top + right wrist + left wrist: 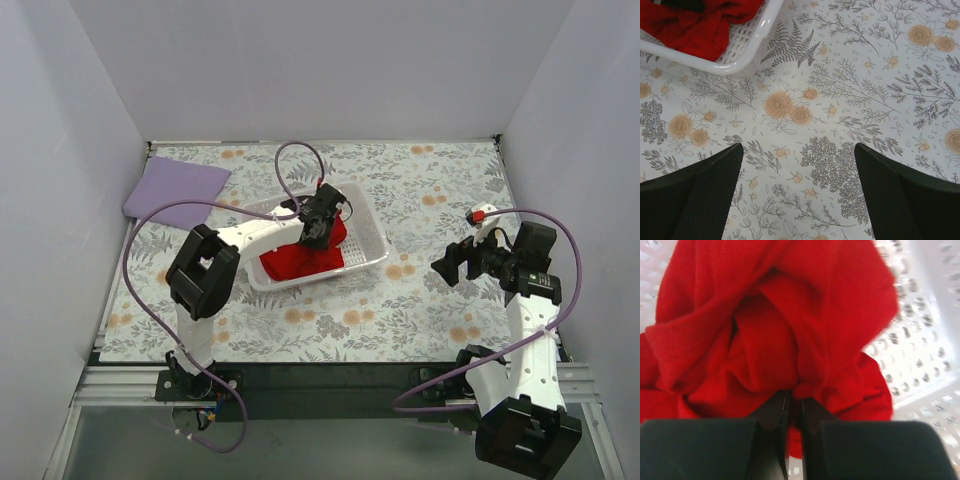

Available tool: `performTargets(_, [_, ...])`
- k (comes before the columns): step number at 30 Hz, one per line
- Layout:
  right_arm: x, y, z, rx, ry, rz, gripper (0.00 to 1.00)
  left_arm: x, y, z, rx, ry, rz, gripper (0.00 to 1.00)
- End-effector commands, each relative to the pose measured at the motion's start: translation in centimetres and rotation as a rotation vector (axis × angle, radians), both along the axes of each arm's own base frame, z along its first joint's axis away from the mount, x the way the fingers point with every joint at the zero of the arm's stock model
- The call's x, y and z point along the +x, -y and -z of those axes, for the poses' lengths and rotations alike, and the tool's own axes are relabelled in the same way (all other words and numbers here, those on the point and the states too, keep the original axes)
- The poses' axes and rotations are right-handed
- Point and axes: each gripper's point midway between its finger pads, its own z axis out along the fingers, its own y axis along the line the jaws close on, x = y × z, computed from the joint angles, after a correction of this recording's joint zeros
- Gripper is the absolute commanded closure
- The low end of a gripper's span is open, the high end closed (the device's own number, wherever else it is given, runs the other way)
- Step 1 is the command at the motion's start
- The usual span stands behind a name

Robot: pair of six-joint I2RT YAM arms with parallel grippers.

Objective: Fold and stack the t-shirts
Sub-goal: Grab the tshirt from the pile, then move the tshirt to the center of the board

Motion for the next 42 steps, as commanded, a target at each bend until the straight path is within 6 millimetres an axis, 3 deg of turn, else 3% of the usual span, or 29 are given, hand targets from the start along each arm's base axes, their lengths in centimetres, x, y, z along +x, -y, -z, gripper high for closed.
performTargets(1, [-0.1,-0.4,-0.4,0.009,0.058,-0.034,0.02,1.3,2.7,-9.8,-0.109,0.238,0.087,1.00])
performTargets(2, [-0.3,-0.5,-0.3,0.012,0.063,-0.040,0.02,0.5,3.9,-13.6,-0.202,0.293,0.134,1.00])
performTargets(4, [-0.3,-0.3,-0.3,0.009,0.067,-0.028,0.02,-0.1,5.5,-18.9,-0.323,0.389,0.208,1.00])
performTargets(5, [-0.3,-0.2,-0.5,0.008,0.076,-0.028,0.02,-1.6,6.5,-22.5,-0.428,0.418,0.279,1.00])
performTargets(7, [-0.2,0.1,-0.5,0.005,0.082,-0.012,0.02,-2.6,7.8,-28.2,-0.567,0.494,0.350,1.00])
performTargets(10, [0.1,1.1,-0.4,0.002,0.091,0.051,0.02,-5.0,9.7,-34.0,-0.735,0.520,0.473,1.00])
performTargets(11, [0.2,1.4,-0.6,-0.005,0.105,0.074,0.02,-5.4,10.2,-37.0,-0.794,0.552,0.493,1.00])
performTargets(15, [0.4,2.4,-1.1,-0.020,0.136,0.130,0.02,-6.8,11.2,-41.9,-0.911,0.583,0.556,1.00])
performTargets(19, [0.1,1.2,-1.7,0.035,0.126,0.066,0.02,-7.3,10.2,-44.3,-0.931,0.633,0.546,1.00])
performTargets(24, [0.2,-2.1,-3.5,0.229,0.007,-0.137,0.03,-8.8,6.8,-47.3,-0.931,0.716,0.499,1.00])
performTargets(25, [0.3,-3.4,-3.6,0.231,-0.019,-0.188,0.04,-9.1,6.3,-47.7,-0.934,0.725,0.494,1.00])
performTargets(26, [0.9,-3.7,-2.3,0.217,-0.087,-0.189,0.05,-9.5,5.7,-48.2,-0.935,0.733,0.488,1.00])
performTargets(27, [1.5,-4.3,-2.9,0.196,-0.090,-0.210,0.06,-9.9,5.2,-48.7,-0.941,0.740,0.488,1.00])
performTargets(28, [1.4,-6.3,-2.7,0.173,-0.112,-0.274,0.07,-10.8,4.3,-49.9,-0.957,0.762,0.490,1.00])
performTargets(29, [2.2,-6.5,-1.5,0.132,-0.155,-0.262,0.07,-11.3,3.7,-50.4,-0.962,0.771,0.488,1.00])
performTargets(34, [5.9,-9.5,-2.4,0.068,-0.173,-0.273,0.10,-13.7,-0.1,-52.9,-0.980,0.827,0.444,1.00])
performTargets(35, [6.9,-9.5,-0.8,0.027,-0.212,-0.248,0.10,-13.9,-0.6,-53.0,-0.974,0.837,0.437,1.00])
performTargets(42, [11.9,-12.7,2.1,-0.127,-0.291,-0.162,0.09,-15.0,-3.4,-52.0,-0.929,0.823,0.375,1.00])
